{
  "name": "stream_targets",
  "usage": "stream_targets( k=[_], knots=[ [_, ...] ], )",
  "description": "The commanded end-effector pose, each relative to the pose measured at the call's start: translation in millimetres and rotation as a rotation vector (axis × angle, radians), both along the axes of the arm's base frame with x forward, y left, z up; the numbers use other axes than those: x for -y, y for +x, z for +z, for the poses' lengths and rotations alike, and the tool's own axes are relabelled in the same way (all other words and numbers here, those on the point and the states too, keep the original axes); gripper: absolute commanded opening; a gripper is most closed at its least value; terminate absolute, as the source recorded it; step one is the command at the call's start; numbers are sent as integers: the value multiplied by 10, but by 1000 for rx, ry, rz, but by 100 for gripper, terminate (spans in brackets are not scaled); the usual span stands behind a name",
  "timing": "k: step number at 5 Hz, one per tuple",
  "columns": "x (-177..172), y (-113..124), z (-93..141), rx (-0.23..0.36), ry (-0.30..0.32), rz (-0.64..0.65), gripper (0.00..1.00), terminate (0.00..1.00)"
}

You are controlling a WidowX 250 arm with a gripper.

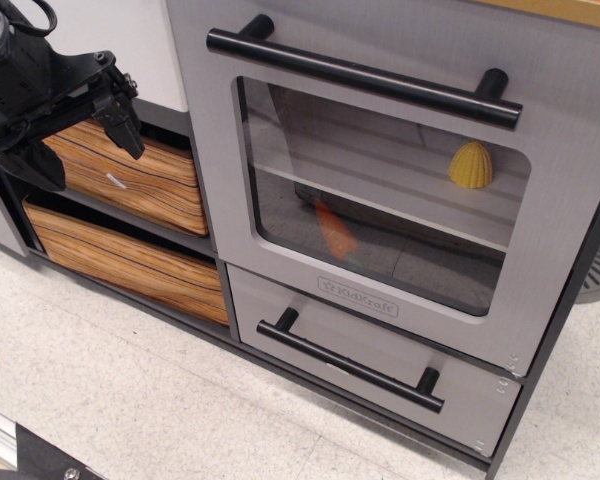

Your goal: Open oven

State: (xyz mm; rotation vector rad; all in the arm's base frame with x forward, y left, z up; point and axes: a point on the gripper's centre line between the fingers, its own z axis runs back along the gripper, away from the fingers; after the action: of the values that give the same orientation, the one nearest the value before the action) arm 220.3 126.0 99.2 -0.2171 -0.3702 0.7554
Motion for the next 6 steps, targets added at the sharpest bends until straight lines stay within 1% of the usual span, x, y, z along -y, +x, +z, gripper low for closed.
stream_targets(
  k=[1, 2, 3, 4, 5, 6],
  knots=[
    [0, 0, 0, 0, 0, 0, 100, 0],
    [296, 68, 160, 0, -70, 50, 100, 0],
    [523, 249, 350, 2, -119, 154, 100, 0],
    [695, 446, 483, 35, -157, 263, 100, 0],
    [758, 636, 537, 66, -198, 355, 100, 0],
    [749, 811, 559, 80, -264, 428, 100, 0]
  ],
)
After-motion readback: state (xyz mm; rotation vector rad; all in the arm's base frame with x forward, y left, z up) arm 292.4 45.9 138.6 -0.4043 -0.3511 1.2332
